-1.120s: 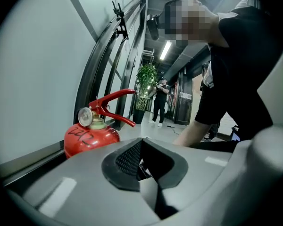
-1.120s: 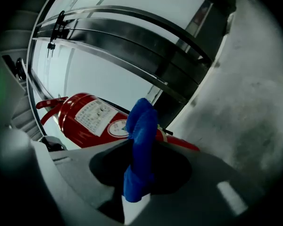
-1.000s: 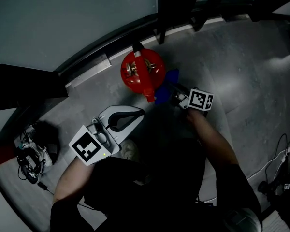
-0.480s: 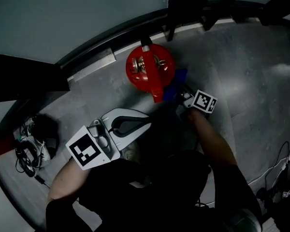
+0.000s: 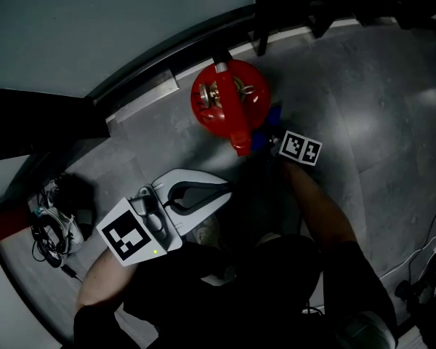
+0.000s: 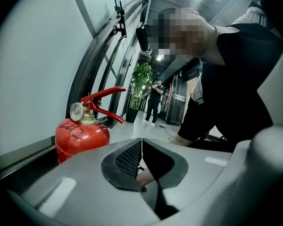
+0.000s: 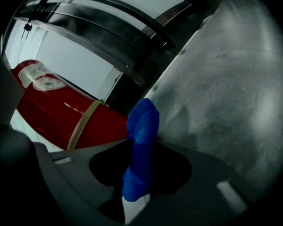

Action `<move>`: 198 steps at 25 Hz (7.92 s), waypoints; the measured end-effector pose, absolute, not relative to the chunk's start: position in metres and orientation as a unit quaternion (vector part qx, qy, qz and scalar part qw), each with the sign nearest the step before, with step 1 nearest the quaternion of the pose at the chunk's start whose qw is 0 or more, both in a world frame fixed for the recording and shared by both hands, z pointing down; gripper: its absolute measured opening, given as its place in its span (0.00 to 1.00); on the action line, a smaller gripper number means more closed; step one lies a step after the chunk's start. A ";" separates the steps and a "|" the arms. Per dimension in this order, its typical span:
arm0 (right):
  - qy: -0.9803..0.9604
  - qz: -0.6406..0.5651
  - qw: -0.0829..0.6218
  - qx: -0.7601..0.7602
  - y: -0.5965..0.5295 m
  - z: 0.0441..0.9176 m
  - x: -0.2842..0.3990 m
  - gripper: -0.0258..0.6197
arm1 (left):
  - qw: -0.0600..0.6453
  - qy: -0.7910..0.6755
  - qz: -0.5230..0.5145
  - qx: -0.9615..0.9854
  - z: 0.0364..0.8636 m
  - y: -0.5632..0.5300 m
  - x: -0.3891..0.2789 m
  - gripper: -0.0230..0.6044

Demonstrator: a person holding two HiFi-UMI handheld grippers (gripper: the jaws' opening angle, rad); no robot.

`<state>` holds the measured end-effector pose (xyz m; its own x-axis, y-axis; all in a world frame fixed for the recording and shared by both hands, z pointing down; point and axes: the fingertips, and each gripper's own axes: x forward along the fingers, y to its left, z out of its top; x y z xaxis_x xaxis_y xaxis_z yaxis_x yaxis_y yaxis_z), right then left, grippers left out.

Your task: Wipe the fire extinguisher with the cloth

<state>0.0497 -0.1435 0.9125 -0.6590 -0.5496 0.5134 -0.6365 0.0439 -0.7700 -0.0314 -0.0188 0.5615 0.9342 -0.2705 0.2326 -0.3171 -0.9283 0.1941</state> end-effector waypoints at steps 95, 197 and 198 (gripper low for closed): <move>-0.742 0.529 0.115 0.396 -0.199 0.912 0.049 0.22 | 0.143 -0.053 0.135 0.979 0.575 0.011 -0.024 0.07; -0.753 0.517 0.177 0.367 -0.225 0.940 0.043 0.22 | 0.136 -0.045 0.131 0.981 0.570 0.001 0.002 0.16; -0.754 0.519 0.161 0.369 -0.223 0.932 0.046 0.22 | 0.135 -0.042 0.124 0.982 0.567 -0.002 0.005 0.16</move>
